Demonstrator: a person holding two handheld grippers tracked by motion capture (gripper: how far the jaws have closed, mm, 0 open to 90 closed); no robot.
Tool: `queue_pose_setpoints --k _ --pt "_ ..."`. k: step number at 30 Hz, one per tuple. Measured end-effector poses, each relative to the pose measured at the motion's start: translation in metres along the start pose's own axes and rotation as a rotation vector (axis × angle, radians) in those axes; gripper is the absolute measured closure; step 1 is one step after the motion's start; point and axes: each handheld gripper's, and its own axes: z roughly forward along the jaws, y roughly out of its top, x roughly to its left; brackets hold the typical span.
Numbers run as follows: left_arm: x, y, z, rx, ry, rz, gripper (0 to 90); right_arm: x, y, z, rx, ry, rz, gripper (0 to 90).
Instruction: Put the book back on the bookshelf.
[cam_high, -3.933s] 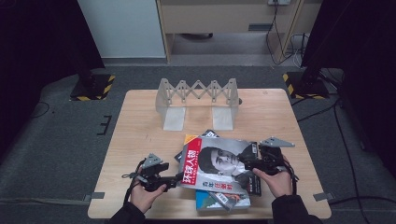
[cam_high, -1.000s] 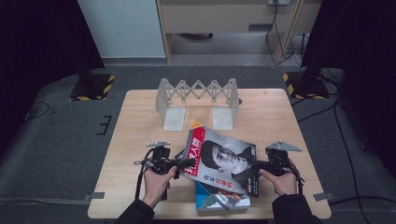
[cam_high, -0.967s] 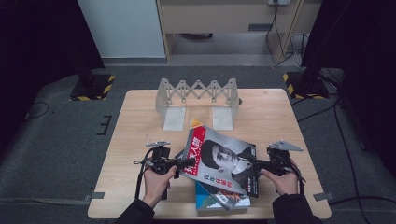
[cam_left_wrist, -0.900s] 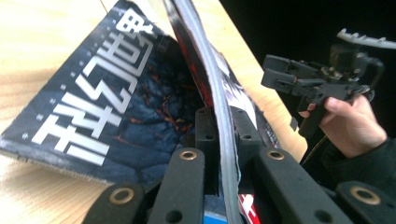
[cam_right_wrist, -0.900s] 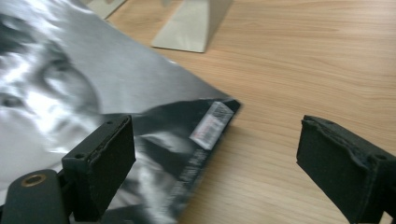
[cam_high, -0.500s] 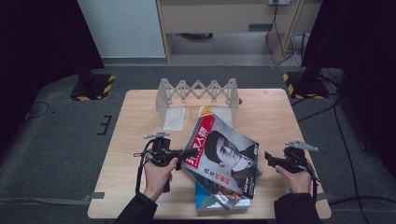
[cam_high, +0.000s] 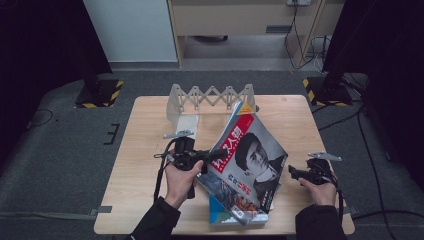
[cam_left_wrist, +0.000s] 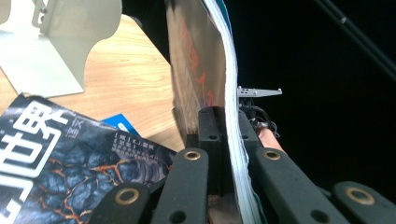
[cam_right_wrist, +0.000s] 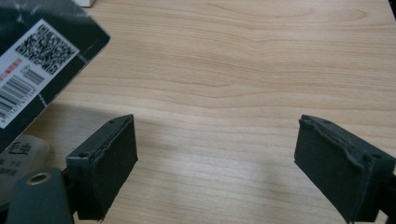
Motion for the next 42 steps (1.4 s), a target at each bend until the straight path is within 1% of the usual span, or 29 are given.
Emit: queue_pose_setpoints --k 1,3,5,6,8,10,12,14,16,20,21,24,26,27,29,31,34,36,38,42 --pt "-0.002 0.000 0.003 0.001 0.001 0.003 85.7 -0.002 -0.001 0.001 0.001 -0.003 -0.003 13.4" --pt "-0.004 -0.002 0.009 0.011 -0.004 0.016 85.8 -0.005 -0.002 0.002 0.013 -0.010 0.005 13.5" --pt "-0.005 -0.004 0.014 0.023 -0.016 0.018 85.8 -0.008 -0.004 0.004 0.022 -0.017 0.011 13.5" --pt "-0.005 -0.005 0.017 0.026 -0.019 0.013 85.8 -0.010 -0.005 0.004 0.028 -0.017 0.007 13.8" --pt "-0.005 -0.004 0.020 0.025 -0.025 0.009 85.8 -0.012 -0.006 0.005 0.030 -0.021 0.008 13.9" --pt "-0.006 -0.003 0.021 0.024 -0.029 0.001 85.7 -0.013 -0.007 0.005 0.040 -0.024 -0.003 13.9" --pt "-0.008 -0.001 0.020 0.014 -0.036 -0.005 85.7 -0.014 -0.008 0.006 0.048 -0.020 -0.002 13.6" --pt "-0.009 0.002 0.019 0.003 -0.052 -0.013 85.7 -0.016 -0.009 0.007 0.055 -0.023 -0.002 13.5" --pt "-0.011 0.005 0.016 -0.012 -0.064 -0.013 85.8 -0.016 -0.010 0.008 0.059 -0.020 0.010 13.1" --pt "-0.012 0.013 0.007 -0.042 -0.072 -0.008 85.8 -0.017 -0.013 0.010 0.068 -0.016 -0.004 12.7" --pt "-0.013 0.015 0.004 -0.050 -0.070 -0.006 85.8 -0.017 -0.013 0.011 0.078 -0.011 -0.005 11.7" --pt "-0.013 0.021 -0.005 -0.072 -0.057 0.005 85.7 -0.017 -0.014 0.012 0.072 -0.015 -0.028 11.1" --pt "-0.013 0.025 -0.011 -0.087 -0.051 0.008 85.7 -0.015 -0.015 0.013 0.065 -0.017 -0.044 8.6" --pt "-0.012 0.027 -0.014 -0.096 -0.049 0.011 85.7 -0.015 -0.016 0.014 0.059 -0.016 -0.066 6.9" --pt "-0.012 0.030 -0.020 -0.111 -0.045 0.011 85.7 -0.013 -0.017 0.016 0.057 -0.020 -0.084 5.1" --pt "-0.011 0.034 -0.027 -0.131 -0.047 0.007 85.7 -0.013 -0.019 0.016 0.046 -0.018 -0.095 4.2" --pt "-0.009 0.041 -0.038 -0.166 -0.043 0.004 85.7 -0.013 -0.022 0.017 0.017 -0.018 -0.097 3.2" --pt "-0.007 0.044 -0.046 -0.181 -0.031 0.007 85.7 -0.013 -0.022 0.017 0.013 -0.017 -0.096 3.0" --pt "-0.005 0.048 -0.055 -0.201 -0.007 0.011 85.7 -0.013 -0.022 0.017 0.013 -0.017 -0.096 3.0" --pt "0.002 0.054 -0.069 -0.218 0.048 0.025 85.7 -0.013 -0.022 0.017 0.014 -0.016 -0.098 2.9"
